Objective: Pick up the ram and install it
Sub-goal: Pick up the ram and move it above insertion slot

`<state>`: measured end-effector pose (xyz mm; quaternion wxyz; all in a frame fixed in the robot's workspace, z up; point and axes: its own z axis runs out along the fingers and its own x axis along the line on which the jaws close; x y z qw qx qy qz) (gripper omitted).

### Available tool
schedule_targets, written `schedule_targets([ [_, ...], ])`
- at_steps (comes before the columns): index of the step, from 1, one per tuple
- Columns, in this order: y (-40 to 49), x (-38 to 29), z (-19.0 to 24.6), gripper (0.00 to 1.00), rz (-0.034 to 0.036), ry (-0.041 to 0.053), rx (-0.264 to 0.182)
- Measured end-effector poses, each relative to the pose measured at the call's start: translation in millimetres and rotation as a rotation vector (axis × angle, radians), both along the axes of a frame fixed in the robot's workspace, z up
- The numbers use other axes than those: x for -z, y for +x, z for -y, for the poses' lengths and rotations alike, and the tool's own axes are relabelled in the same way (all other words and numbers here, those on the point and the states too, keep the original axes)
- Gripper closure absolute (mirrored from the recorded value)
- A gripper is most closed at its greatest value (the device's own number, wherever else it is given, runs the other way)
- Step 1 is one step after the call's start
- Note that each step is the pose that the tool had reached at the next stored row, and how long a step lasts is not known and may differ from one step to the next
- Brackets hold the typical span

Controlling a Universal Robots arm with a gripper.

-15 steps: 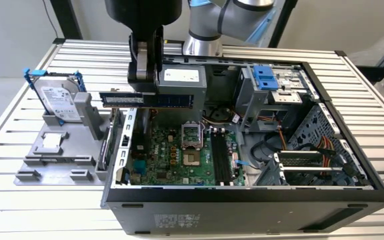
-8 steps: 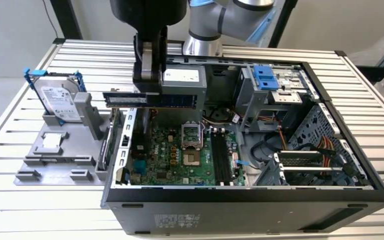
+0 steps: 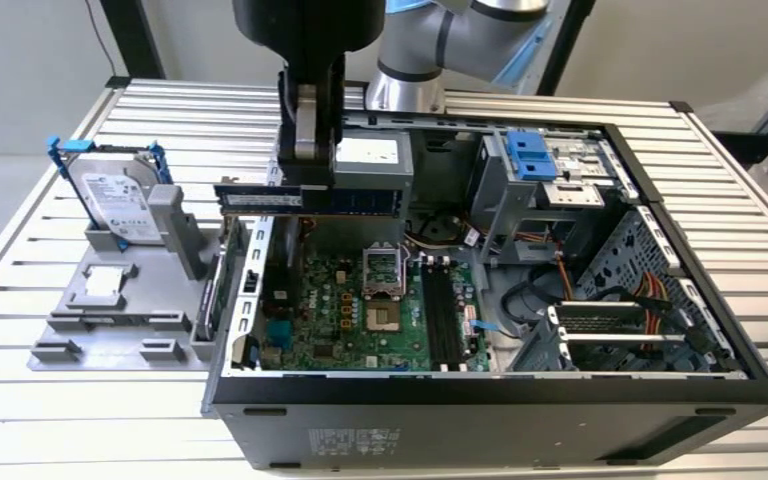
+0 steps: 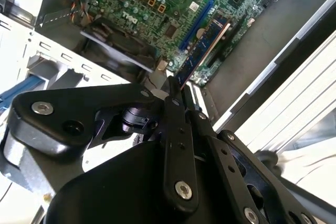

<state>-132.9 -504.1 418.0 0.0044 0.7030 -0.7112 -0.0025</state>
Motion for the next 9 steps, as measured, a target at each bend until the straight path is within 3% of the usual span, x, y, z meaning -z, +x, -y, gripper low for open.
schedule_targets([
  [9, 6.8, 0.0, 0.0, 1.0, 0.0, 0.0, 0.0],
])
